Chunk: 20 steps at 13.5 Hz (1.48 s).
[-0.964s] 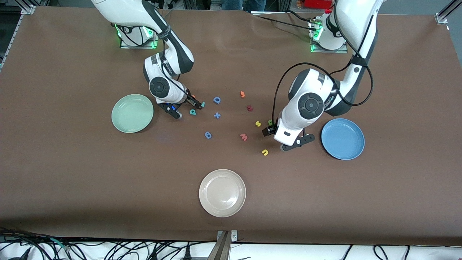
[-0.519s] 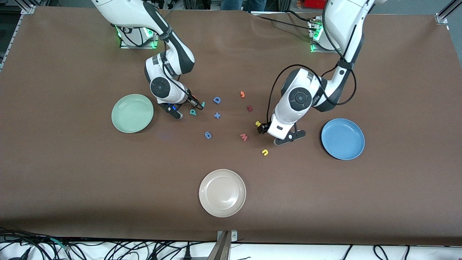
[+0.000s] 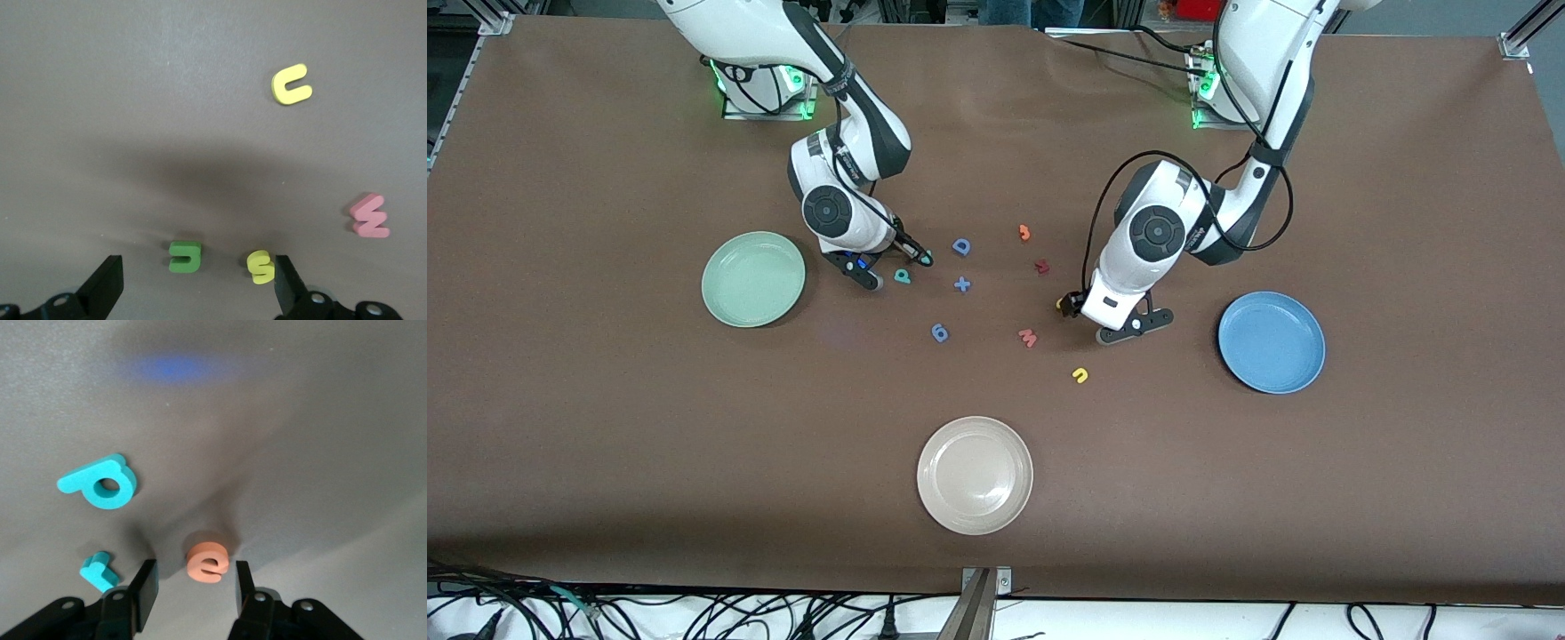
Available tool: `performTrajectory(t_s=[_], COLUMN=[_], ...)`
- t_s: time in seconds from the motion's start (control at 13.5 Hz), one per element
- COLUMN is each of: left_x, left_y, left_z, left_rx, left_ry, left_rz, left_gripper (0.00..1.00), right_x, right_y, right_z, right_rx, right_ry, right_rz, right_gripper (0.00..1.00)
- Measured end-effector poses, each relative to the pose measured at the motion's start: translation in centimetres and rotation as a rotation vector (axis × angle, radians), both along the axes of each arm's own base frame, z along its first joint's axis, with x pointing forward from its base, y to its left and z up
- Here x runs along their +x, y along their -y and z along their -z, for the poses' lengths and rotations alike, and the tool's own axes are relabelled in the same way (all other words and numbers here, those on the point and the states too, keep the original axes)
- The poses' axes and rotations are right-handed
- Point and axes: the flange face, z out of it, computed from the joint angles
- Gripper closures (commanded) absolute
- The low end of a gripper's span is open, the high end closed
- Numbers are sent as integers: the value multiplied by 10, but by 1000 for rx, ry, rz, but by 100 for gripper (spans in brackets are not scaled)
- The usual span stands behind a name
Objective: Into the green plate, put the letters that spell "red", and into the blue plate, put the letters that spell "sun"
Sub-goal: 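Grasp the orange e with the right gripper while the left grasps green u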
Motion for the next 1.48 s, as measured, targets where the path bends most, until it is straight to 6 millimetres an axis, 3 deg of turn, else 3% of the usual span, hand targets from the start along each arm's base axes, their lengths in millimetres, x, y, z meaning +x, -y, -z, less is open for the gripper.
performTrajectory(t_s=[0.37, 0.96, 1.48], left_x=[-19, -32, -52], left_y=[-3, -2, -7], left_z=[22, 26, 45], left_rx=[-10, 17, 1], left_ry=[42, 42, 88], left_rz=[11, 59, 65], left_gripper=[0, 0, 0], right_x=[0, 0, 1], right_y=[0, 0, -1], right_z=[2, 1, -1], right_rx=[1, 1, -3], right_ry=[2, 3, 13], right_rz=[3, 3, -22], right_gripper=[45, 46, 46])
